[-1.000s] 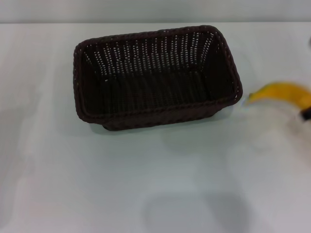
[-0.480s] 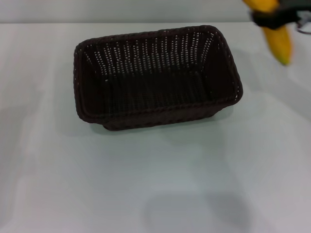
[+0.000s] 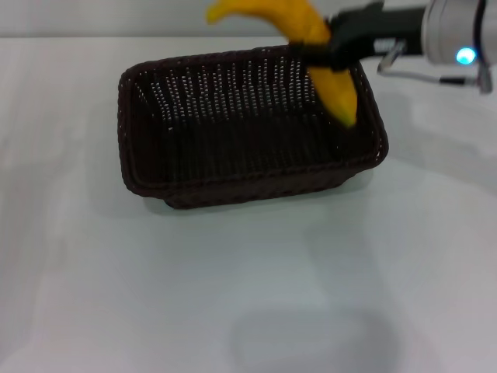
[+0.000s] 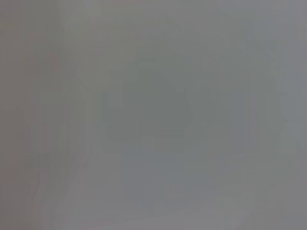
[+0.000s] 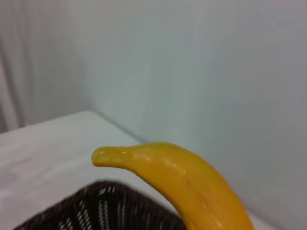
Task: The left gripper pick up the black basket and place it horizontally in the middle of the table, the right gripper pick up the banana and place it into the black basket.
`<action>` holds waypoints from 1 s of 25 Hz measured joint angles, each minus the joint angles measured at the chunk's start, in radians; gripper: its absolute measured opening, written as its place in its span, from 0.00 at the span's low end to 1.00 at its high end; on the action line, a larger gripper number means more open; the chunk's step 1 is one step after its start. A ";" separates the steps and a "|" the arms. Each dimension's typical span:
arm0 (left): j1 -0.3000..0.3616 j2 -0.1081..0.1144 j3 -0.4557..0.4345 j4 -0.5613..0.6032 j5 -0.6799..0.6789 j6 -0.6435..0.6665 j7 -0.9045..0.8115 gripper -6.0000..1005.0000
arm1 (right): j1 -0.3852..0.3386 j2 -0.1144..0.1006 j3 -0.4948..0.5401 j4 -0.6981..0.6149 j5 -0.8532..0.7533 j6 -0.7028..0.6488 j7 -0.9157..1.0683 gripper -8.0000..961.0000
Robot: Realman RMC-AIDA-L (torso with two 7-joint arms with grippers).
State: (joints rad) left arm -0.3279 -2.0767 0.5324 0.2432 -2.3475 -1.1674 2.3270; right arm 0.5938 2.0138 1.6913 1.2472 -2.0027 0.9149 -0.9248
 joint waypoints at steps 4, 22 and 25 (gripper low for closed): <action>-0.003 0.000 0.003 -0.001 0.001 -0.001 0.000 0.87 | 0.050 0.001 -0.020 -0.140 0.116 -0.016 -0.136 0.52; 0.004 0.000 0.005 -0.002 0.011 -0.002 0.000 0.87 | -0.181 -0.003 0.234 -0.293 0.964 0.214 -0.588 0.91; 0.003 0.000 0.006 -0.002 0.011 0.001 0.000 0.87 | -0.166 -0.004 0.362 -0.557 1.180 0.419 -0.704 0.91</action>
State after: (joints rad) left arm -0.3249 -2.0769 0.5380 0.2408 -2.3361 -1.1662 2.3273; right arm 0.4283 2.0099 2.0528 0.6906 -0.8229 1.3338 -1.6291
